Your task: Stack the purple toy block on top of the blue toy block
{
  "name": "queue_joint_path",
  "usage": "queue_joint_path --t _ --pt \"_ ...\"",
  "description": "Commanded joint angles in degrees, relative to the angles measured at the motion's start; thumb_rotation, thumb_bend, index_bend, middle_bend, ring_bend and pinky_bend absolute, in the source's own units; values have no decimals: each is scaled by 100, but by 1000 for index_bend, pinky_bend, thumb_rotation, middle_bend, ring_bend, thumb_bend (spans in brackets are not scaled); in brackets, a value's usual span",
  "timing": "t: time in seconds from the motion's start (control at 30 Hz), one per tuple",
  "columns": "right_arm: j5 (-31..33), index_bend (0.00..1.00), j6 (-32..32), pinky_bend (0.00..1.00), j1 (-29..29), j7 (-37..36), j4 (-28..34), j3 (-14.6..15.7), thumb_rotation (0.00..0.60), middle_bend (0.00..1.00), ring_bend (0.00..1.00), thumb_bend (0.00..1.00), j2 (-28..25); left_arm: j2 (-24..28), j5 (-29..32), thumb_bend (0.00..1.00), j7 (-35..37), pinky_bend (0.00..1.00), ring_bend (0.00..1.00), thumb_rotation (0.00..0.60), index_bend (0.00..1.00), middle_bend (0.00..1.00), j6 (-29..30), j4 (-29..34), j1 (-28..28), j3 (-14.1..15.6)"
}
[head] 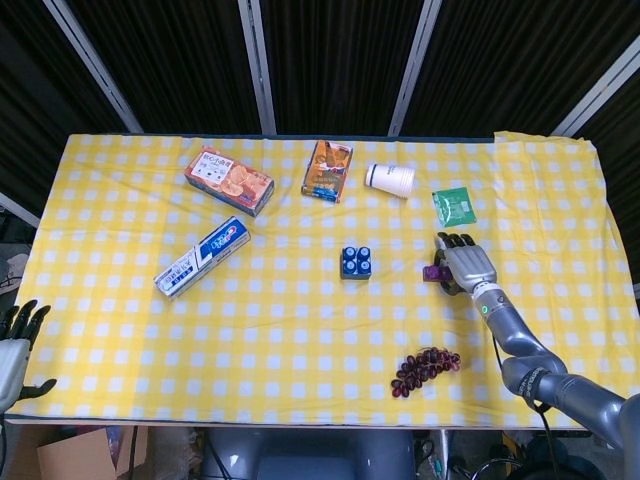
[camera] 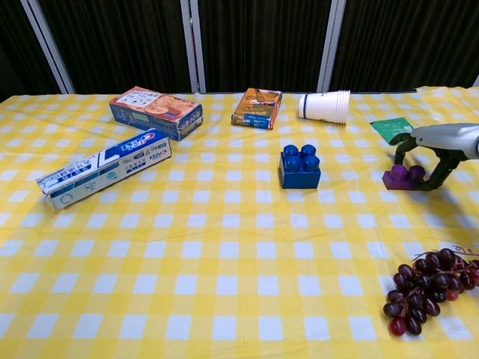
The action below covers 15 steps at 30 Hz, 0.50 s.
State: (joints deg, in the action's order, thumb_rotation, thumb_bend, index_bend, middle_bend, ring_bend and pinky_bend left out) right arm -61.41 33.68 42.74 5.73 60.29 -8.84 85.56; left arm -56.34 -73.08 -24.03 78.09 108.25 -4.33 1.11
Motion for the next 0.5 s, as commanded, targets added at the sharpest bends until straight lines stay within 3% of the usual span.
queue_joint_path --t 0.03,0.5 --pt "-8 417 -7 0 8 -17 -16 8 600 1 11 426 16 -17 25 0 -26 42 0 600 70 0 -15 -7 -15 -2" --pt "-35 434 120 0 55 50 155 17 600 1 12 426 16 -45 45 0 -39 42 0 600 70 0 -37 4 -59 7"
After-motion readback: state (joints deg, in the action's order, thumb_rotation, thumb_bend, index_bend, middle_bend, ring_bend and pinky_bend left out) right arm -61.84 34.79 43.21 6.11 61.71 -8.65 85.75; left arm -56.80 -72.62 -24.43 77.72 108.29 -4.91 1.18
